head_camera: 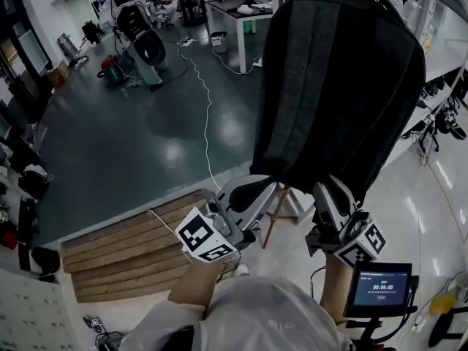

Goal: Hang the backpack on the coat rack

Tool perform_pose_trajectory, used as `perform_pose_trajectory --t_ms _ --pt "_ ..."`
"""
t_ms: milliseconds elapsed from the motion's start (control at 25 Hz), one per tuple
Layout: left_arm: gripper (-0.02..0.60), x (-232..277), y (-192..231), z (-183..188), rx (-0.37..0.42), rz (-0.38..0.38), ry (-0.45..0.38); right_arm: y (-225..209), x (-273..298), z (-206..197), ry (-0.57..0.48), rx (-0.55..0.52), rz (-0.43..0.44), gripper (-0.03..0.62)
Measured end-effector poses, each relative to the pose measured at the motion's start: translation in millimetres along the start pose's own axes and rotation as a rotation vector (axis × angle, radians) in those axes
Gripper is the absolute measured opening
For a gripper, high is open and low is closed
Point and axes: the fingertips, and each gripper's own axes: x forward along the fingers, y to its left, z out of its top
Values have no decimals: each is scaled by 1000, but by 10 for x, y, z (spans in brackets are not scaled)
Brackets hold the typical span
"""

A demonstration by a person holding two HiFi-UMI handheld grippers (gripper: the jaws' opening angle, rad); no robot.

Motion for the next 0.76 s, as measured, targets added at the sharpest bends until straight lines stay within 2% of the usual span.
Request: perform_pose_trajectory --t_ms 400,560,760 --pt "8 26 40 -84 -16 7 36 -7 5 -14 -3 17 -15 83" --pt "8 56 19 -134 -36 -17 37 -34 -31 -14 -7 18 -23 83" --pt "8 82 21 -177 12 -5 70 -33 -10 -15 -4 16 -24 83"
